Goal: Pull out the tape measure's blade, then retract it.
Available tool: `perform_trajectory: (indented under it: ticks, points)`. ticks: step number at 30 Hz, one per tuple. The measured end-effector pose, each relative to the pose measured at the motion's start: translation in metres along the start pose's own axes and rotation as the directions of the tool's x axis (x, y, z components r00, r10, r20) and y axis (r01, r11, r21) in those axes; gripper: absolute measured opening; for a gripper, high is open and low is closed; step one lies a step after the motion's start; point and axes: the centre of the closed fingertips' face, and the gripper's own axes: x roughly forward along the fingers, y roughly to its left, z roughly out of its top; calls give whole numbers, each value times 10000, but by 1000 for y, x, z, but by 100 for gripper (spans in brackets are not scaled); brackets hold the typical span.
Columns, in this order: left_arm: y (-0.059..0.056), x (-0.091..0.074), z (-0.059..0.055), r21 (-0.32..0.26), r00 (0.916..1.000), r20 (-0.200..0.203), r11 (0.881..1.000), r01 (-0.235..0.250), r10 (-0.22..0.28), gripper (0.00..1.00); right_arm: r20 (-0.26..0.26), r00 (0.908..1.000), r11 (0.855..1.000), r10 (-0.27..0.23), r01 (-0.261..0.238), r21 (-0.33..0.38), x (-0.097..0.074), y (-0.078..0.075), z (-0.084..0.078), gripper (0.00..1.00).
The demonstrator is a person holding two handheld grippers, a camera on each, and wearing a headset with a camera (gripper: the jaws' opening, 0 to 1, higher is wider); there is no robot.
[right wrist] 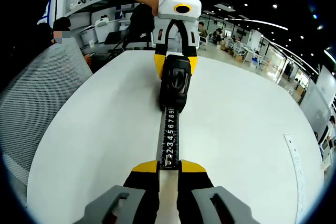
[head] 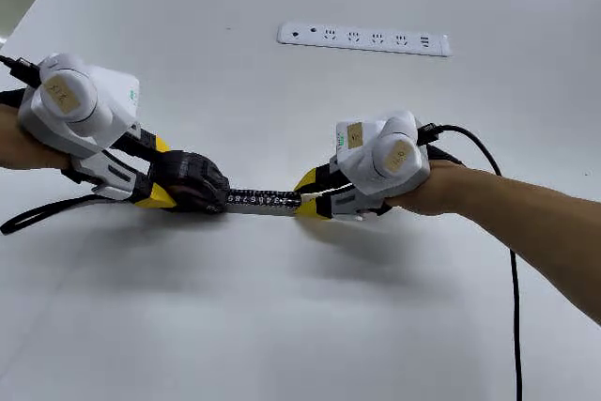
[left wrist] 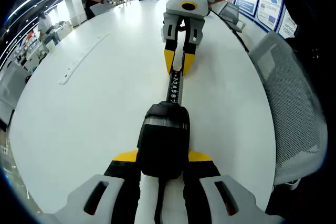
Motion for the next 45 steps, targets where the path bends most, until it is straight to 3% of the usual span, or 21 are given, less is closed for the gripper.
perform_trajectory:
  ticks: [45]
  points:
    - [-1,0,1,62,9997,-255,10000,36,-34,26,-936,9943,9979,-515,550,352,-50,8,-49,8]
